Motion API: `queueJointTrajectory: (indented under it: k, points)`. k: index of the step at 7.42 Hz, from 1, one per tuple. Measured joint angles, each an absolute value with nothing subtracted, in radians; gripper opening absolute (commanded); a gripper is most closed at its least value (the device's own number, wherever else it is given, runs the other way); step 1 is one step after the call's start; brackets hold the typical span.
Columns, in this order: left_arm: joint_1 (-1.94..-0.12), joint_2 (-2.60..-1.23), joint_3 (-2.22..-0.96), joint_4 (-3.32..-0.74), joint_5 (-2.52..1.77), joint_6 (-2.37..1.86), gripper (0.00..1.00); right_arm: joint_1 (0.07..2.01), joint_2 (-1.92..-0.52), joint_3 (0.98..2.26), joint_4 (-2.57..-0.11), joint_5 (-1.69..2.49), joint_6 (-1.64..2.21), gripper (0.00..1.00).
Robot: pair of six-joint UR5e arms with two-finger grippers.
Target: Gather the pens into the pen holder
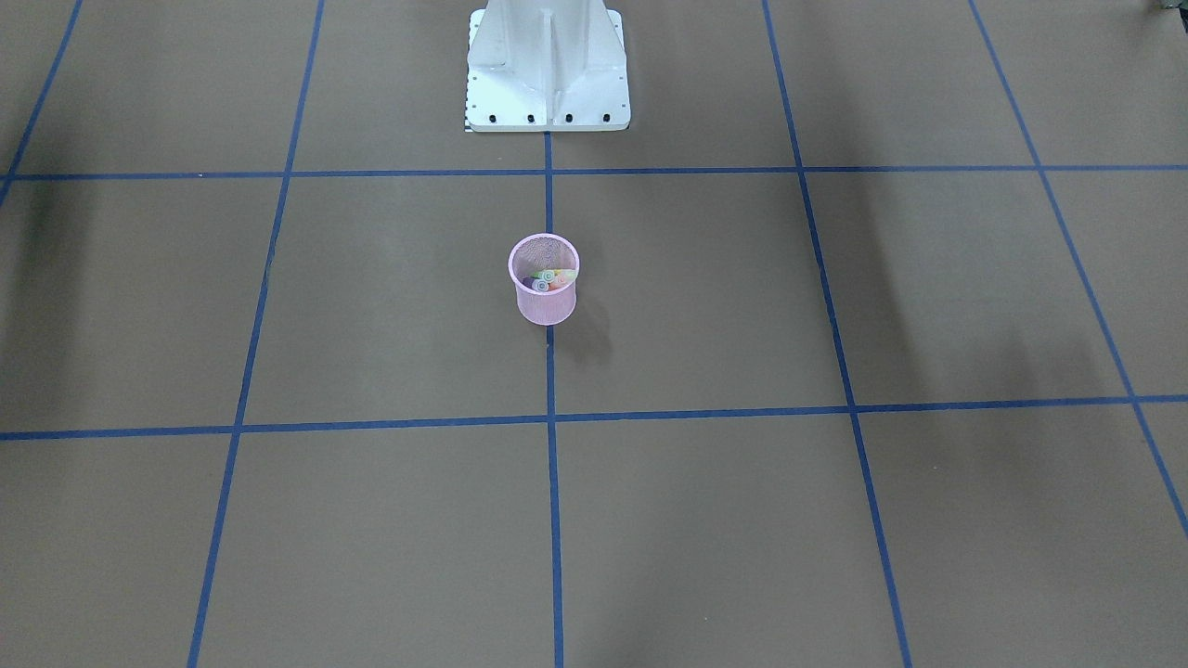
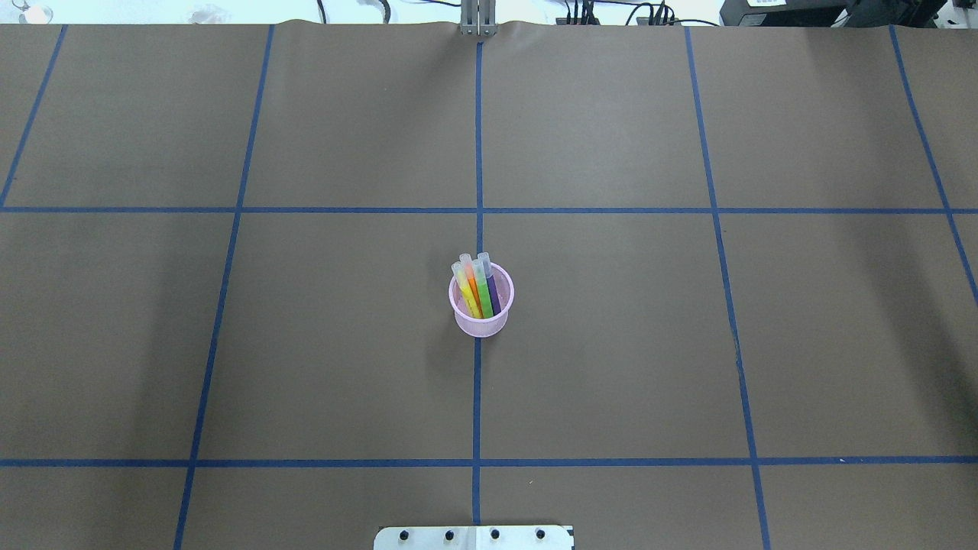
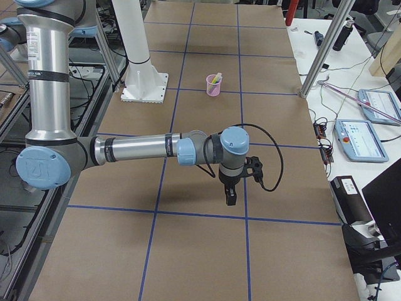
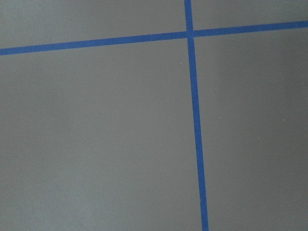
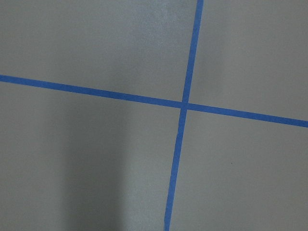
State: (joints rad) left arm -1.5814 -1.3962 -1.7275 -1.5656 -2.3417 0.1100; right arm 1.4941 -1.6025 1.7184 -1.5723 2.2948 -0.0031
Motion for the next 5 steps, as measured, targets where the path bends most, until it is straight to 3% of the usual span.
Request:
queueJointTrajectory:
  k: [5]
  points:
    - [-1.582, -1.389, -1.727, -1.565, -2.342, 0.110, 1.00, 1.494, -1.603, 1.716, -1.572, 2.294, -0.004, 1.00]
